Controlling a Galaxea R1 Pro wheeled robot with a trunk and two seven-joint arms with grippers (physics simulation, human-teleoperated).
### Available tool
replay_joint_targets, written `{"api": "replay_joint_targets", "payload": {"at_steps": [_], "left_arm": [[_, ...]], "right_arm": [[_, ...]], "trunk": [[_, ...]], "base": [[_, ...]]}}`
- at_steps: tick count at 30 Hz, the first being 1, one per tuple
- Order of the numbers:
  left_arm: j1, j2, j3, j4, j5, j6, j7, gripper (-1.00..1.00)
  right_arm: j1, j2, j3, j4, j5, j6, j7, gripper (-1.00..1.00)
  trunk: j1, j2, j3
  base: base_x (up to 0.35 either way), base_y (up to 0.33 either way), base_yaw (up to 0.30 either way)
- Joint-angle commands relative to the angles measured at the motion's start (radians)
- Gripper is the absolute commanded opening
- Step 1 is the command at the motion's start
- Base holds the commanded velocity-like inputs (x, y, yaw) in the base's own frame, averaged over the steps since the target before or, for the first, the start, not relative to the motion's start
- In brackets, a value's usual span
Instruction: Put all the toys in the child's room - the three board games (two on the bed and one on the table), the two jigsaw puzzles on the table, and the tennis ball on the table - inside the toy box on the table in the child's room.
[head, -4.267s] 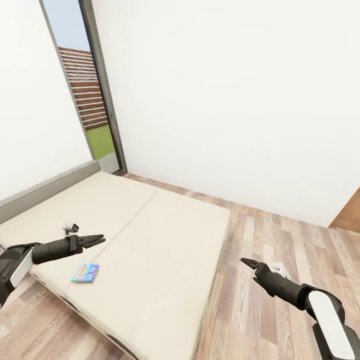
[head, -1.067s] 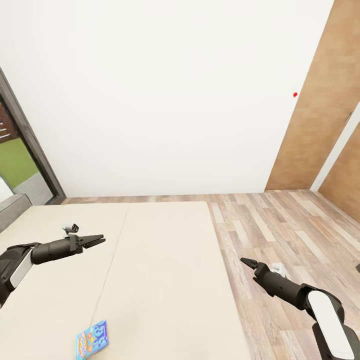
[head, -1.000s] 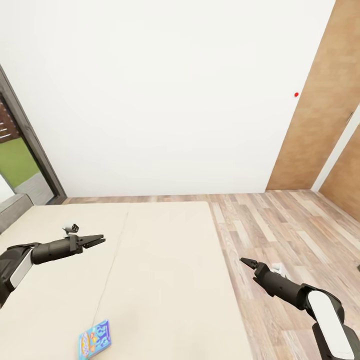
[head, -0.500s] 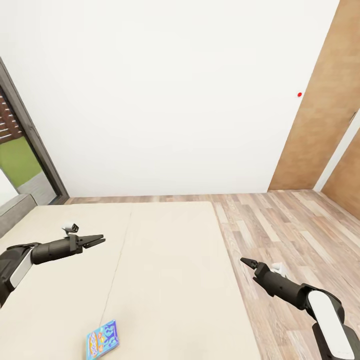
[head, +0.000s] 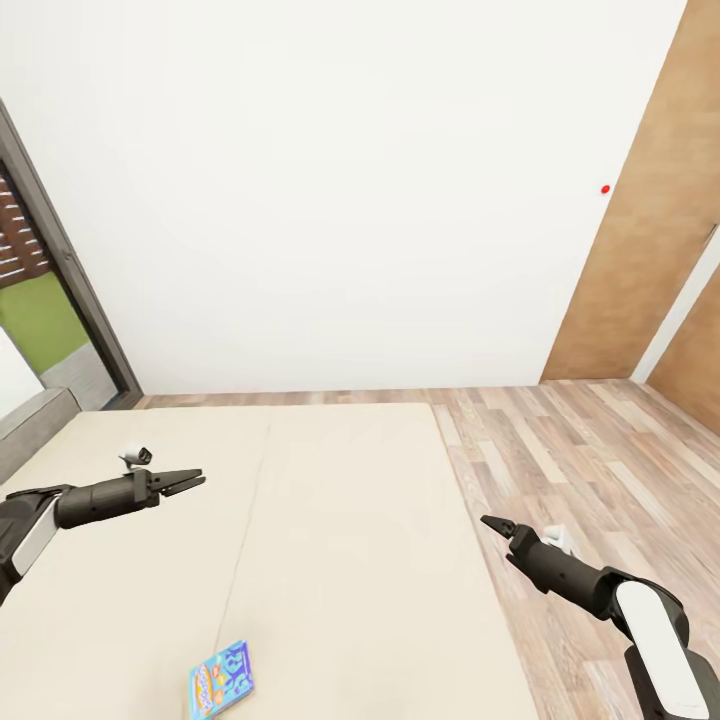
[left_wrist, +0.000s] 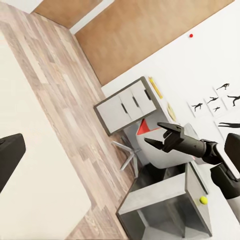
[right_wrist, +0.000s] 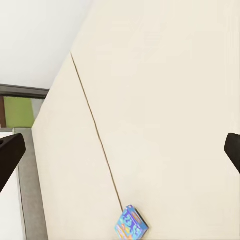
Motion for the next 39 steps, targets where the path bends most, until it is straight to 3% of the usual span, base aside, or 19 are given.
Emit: {"api": "replay_joint_targets", "payload": {"at_steps": [1,29,39], "left_arm": [[-0.001,0.001,-0.005,0.000,0.007,0.011,-0.001,1.00],[-0.001,0.002,-0.005,0.000,0.007,0.011,-0.001,1.00],[-0.001,0.002,-0.006,0.000,0.007,0.010,0.001,1.00]], "right_arm": [[-0.001,0.000,-0.001,-0.001,-0.010,0.004,-0.010,1.00],[-0.001,0.000,0.000,-0.001,-0.010,0.004,-0.010,1.00],[-0.001,0.000,0.000,-0.003,-0.010,0.004,-0.010,1.00]], "trunk": [[0.001,-0.002,-0.002],[0.001,-0.002,-0.002],[0.001,-0.002,-0.002]], "base": [[0.000,0.043,0.000],[0.000,0.150,0.000],[0.000,0.013,0.000]]}}
